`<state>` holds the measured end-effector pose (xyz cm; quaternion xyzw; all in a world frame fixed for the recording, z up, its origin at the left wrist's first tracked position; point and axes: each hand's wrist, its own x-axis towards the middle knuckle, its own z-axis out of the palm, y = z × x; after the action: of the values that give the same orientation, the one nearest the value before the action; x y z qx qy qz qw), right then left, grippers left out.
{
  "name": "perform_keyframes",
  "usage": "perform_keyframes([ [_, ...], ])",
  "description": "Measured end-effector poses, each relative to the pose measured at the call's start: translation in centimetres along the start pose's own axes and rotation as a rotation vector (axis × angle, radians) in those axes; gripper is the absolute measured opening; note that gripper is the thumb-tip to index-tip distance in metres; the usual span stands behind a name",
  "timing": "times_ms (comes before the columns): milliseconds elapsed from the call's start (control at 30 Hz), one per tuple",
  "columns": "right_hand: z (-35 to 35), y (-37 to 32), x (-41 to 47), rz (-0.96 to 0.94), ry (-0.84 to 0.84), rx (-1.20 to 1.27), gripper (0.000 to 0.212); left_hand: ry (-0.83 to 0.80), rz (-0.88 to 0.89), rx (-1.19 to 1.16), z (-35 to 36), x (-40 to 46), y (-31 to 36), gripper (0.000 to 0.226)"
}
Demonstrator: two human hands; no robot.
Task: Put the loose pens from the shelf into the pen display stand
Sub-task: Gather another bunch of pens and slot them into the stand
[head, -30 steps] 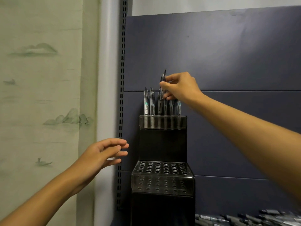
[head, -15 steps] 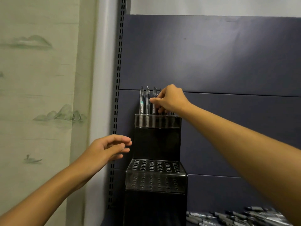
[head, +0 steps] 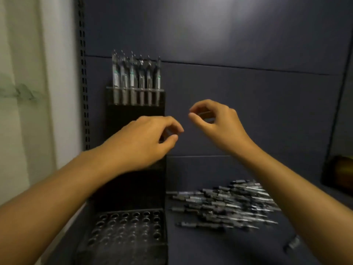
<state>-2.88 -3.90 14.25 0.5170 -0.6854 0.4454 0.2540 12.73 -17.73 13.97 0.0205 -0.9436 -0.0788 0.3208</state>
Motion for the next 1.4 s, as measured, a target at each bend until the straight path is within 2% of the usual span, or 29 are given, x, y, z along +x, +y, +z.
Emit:
perform_keyframes([
  [200,-4.2,11.4,-9.3,0.202,-0.270,-0.116,0.020,-0.294,0.076,0.123,9.4,2.4,8.1,0.026],
  [333,-7.5,17.2,-13.9,0.260,-0.397,-0.129,0.023,-0.431,0.020,0.133,17.1,3.4,11.1,0.032],
  [533,-12.2,22.6,-18.3,0.131,-0.635,-0.144,0.038,-0.457,-0.078,0.070,23.4,2.2,12.4,0.042],
  [633,-13.9,24.1,-19.5,0.098,-0.765,-0.125,0.052,-0.438,-0.112,0.014,24.7,1.0,13.0,0.042],
  [700,-14.2,24.9,-20.2,0.078,-0.824,-0.115,0.053,-0.419,-0.109,0.030,24.4,0.4,12.6,0.044],
  [867,-13.3,25.9,-21.2,0.002,-0.738,-0.126,0.024,-0.459,-0.183,0.115,21.2,-2.7,7.9,0.057],
  [967,-13.1,26.3,-20.8,0.002,-0.691,-0.187,0.017,-0.404,-0.263,0.065,20.5,-4.9,5.8,0.048],
  [1100,-13.1,27.1,-20.2,0.045,-0.654,-0.243,0.014,-0.332,-0.311,0.022,21.1,-6.0,4.3,0.020],
  [1167,-13.0,27.5,-20.0,0.049,-0.638,-0.304,0.014,-0.328,-0.306,0.003,21.5,-5.8,4.5,0.015],
  [1300,-13.3,28.3,-19.8,0.066,-0.611,-0.362,0.015,-0.308,-0.248,-0.030,22.8,-5.0,5.6,0.016],
  [1400,-13.4,27.8,-19.9,0.105,-0.565,-0.356,0.021,-0.330,-0.247,-0.053,23.2,-4.2,5.9,0.033],
])
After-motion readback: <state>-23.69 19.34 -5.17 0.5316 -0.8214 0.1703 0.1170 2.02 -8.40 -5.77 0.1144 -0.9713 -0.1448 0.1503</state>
